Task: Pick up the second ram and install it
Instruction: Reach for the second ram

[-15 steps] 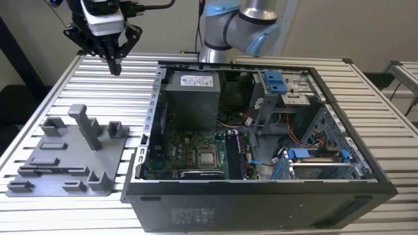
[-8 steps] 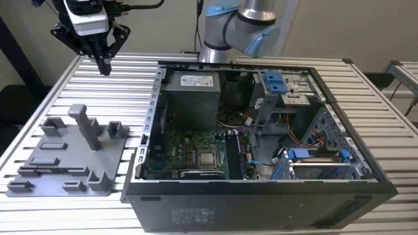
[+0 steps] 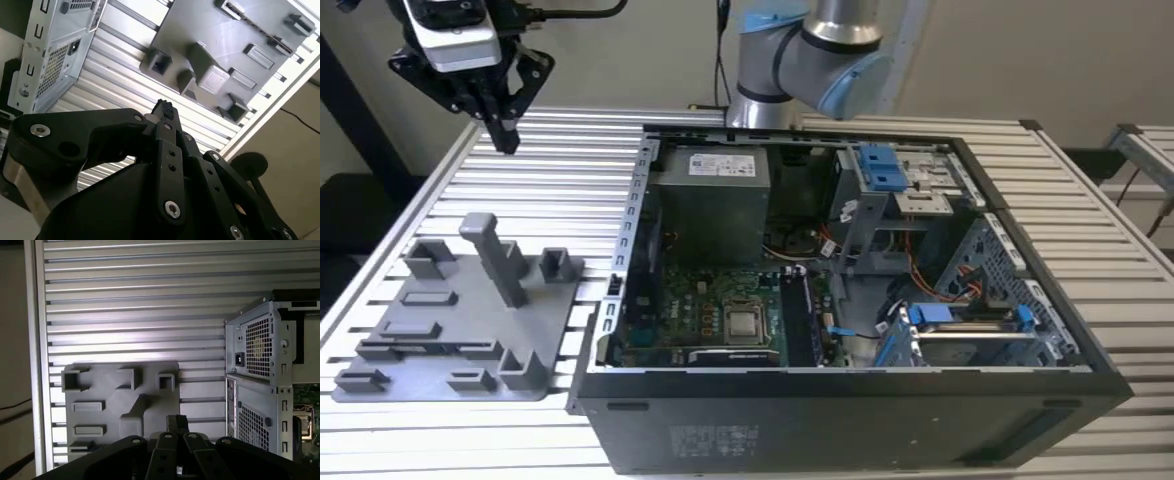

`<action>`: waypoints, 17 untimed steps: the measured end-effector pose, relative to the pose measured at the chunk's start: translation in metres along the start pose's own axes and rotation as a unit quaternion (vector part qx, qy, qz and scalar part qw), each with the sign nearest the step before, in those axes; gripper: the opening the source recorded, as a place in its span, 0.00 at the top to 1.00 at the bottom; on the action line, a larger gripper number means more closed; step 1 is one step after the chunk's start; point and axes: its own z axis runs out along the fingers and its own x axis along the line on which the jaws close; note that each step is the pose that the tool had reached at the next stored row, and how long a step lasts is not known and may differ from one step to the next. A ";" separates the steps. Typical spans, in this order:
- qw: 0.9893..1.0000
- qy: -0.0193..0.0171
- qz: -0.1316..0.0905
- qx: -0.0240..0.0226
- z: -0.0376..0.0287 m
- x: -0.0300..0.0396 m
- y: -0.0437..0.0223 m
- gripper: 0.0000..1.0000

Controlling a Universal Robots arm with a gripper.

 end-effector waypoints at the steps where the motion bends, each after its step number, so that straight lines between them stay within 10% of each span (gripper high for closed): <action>1: 1.000 0.000 0.000 0.000 0.0001 0.0028 -0.0002 0.89; 17: 1.000 0.004 0.000 0.000 0.0012 0.0481 -0.0028 0.89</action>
